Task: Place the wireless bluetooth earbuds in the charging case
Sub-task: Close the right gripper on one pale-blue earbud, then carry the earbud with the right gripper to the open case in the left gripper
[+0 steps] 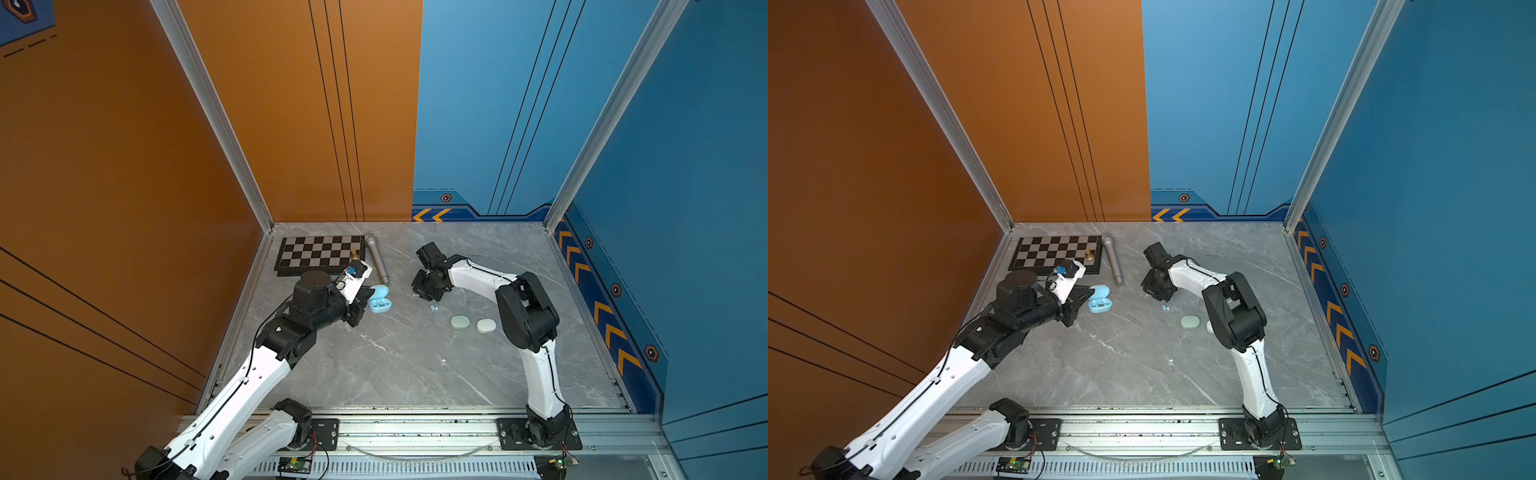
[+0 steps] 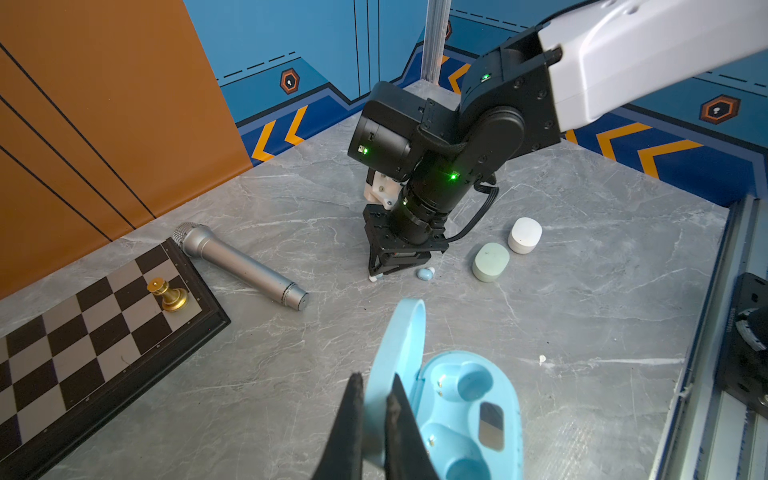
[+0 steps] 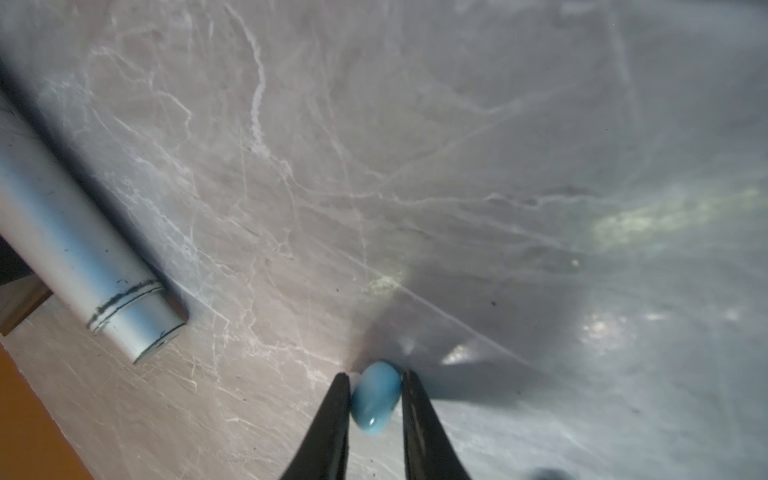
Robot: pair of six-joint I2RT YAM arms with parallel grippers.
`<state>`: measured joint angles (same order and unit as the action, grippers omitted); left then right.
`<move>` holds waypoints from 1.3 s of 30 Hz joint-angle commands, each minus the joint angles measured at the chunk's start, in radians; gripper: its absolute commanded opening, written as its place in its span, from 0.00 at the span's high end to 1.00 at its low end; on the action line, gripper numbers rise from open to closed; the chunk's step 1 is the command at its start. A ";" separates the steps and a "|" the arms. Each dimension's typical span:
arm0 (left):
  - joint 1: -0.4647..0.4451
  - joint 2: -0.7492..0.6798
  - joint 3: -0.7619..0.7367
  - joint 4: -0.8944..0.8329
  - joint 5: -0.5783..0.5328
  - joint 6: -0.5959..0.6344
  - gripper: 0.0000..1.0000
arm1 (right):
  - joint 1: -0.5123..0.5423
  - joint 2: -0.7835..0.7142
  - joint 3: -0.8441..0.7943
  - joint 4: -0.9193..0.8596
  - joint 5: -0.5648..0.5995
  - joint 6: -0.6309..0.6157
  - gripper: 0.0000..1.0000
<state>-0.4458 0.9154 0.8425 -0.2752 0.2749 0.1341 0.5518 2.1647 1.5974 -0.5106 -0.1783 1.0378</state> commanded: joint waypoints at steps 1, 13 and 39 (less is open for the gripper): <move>0.000 -0.018 -0.014 -0.009 -0.010 0.004 1.00 | 0.001 0.035 0.019 0.001 0.034 0.000 0.80; 0.000 -0.020 -0.008 -0.031 -0.022 0.017 1.00 | 0.002 0.028 0.025 0.020 0.051 -0.042 0.86; -0.038 0.357 0.023 0.447 0.081 0.085 1.00 | 0.008 -0.596 -0.188 -0.097 -0.226 -0.561 0.87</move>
<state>-0.4675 1.2530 0.8165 0.0811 0.2924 0.1890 0.5518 1.6108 1.4380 -0.5652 -0.3470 0.5446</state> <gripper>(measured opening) 0.098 0.164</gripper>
